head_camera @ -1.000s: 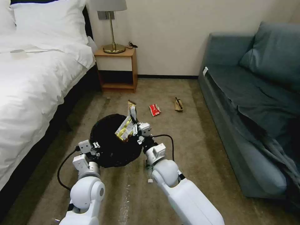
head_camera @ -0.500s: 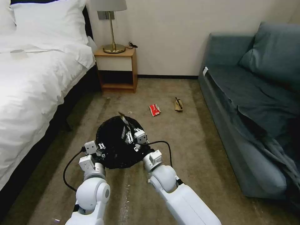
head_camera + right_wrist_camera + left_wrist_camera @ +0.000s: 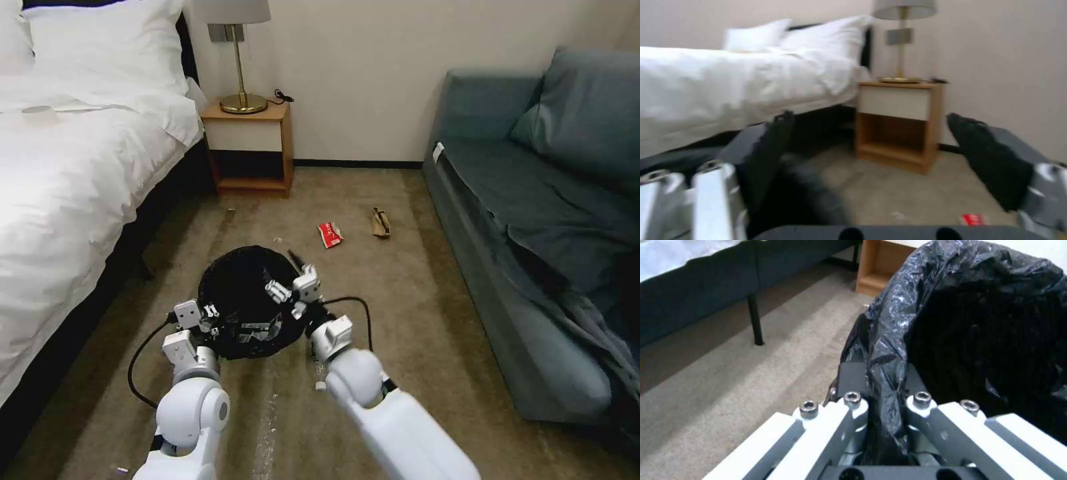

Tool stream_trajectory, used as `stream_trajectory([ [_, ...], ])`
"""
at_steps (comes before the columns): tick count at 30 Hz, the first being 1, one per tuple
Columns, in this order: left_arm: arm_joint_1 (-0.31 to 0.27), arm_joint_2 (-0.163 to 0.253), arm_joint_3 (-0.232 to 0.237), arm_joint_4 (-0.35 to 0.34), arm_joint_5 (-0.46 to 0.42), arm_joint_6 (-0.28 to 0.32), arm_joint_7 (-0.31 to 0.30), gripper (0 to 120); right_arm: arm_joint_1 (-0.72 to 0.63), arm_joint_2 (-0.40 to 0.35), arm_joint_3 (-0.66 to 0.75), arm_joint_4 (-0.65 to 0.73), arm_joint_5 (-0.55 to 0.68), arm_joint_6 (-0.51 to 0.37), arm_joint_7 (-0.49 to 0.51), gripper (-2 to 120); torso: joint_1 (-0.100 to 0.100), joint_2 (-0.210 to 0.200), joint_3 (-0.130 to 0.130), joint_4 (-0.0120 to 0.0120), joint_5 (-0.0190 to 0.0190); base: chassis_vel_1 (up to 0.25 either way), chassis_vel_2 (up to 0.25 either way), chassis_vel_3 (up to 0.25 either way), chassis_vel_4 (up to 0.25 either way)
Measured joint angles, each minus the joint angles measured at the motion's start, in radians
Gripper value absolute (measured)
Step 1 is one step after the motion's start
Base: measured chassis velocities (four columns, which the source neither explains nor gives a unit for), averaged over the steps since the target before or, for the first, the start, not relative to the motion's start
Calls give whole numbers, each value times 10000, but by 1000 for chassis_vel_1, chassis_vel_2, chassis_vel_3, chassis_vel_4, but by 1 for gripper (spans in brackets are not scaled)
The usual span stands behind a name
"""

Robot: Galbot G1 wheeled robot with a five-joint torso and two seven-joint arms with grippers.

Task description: Pick up the trash bin, then pick up the garbage on the floor and place it into the trash bin.

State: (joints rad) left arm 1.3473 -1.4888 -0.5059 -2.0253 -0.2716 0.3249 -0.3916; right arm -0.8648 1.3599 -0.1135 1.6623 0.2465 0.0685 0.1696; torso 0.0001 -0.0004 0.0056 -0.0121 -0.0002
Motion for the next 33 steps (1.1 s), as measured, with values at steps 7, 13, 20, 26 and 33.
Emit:
stream_trajectory([
  [7, 27, 129, -210, -63, -55, -45, 35, 4, 1394, -619, -254, -515, 2032, -2173, 2286, 100, 1, 0, 0, 1, 1, 0, 0, 0, 0],
  [13, 21, 249, -364, -215, -82, -52, 40, 4, 2542, -1467, -955, -1201, 6081, -4426, 3432, 100, 1, 0, 1, -2, 0, 0, 0, 0, 0],
  [20, -21, 220, -313, -318, -117, -52, 42, 4, 3258, -1376, -2522, -3000, 7842, -5049, 3232, 100, 1, 0, 2, 0, 1, 0, 0, 0, 0],
  [26, 14, 129, -296, -274, -51, -72, 56, 4, 3046, -933, -3064, -3984, 7346, -5069, 2578, 100, 0, 0, 1, 0, 0, 0, 0, 0, 0],
  [33, -35, 77, -270, -220, 38, -74, 58, 4, 2660, -760, -3115, -4468, 6765, -4887, 2156, 100, 0, 0, 0, 0, 0, 0, 0, 0, 0],
])
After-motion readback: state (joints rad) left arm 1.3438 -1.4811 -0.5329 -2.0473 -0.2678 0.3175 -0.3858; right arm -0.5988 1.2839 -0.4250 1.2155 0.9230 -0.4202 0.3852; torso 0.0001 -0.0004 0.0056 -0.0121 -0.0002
